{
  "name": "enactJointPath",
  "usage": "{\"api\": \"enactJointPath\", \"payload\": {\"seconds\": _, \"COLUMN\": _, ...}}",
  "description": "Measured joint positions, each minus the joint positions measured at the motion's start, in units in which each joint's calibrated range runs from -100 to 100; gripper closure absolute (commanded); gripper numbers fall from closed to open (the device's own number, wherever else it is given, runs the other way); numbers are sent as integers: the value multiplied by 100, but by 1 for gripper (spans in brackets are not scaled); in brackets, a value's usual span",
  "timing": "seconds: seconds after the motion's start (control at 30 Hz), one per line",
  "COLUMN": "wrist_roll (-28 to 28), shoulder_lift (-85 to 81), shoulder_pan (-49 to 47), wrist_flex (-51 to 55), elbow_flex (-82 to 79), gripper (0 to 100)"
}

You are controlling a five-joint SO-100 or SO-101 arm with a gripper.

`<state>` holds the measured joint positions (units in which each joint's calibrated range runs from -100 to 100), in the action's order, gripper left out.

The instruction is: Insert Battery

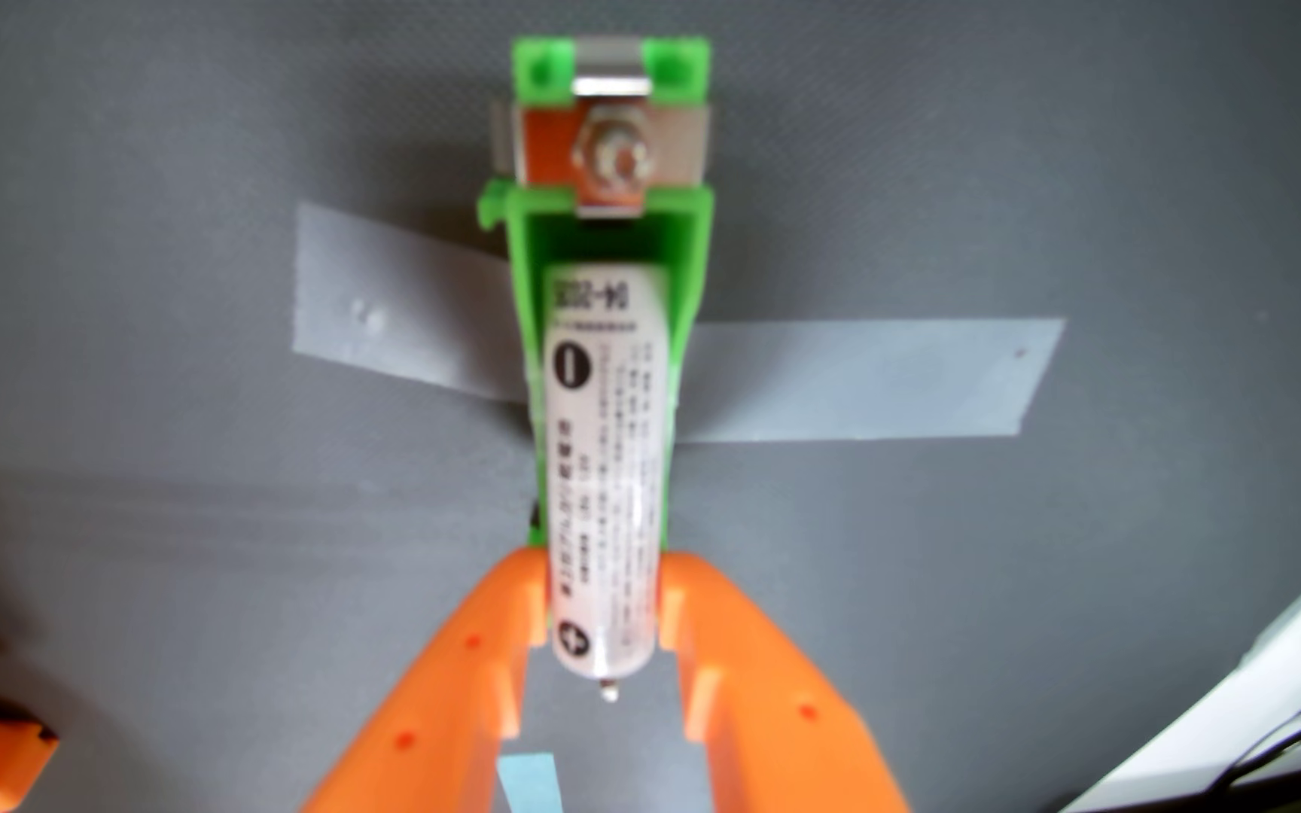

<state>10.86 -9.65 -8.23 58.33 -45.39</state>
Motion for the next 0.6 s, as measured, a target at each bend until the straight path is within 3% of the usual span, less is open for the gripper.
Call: {"api": "enactJointPath", "payload": {"seconds": 0.6, "wrist_roll": 0, "shoulder_lift": -8, "shoulder_pan": -238, "wrist_flex": 8, "elbow_flex": 0, "gripper": 98}}
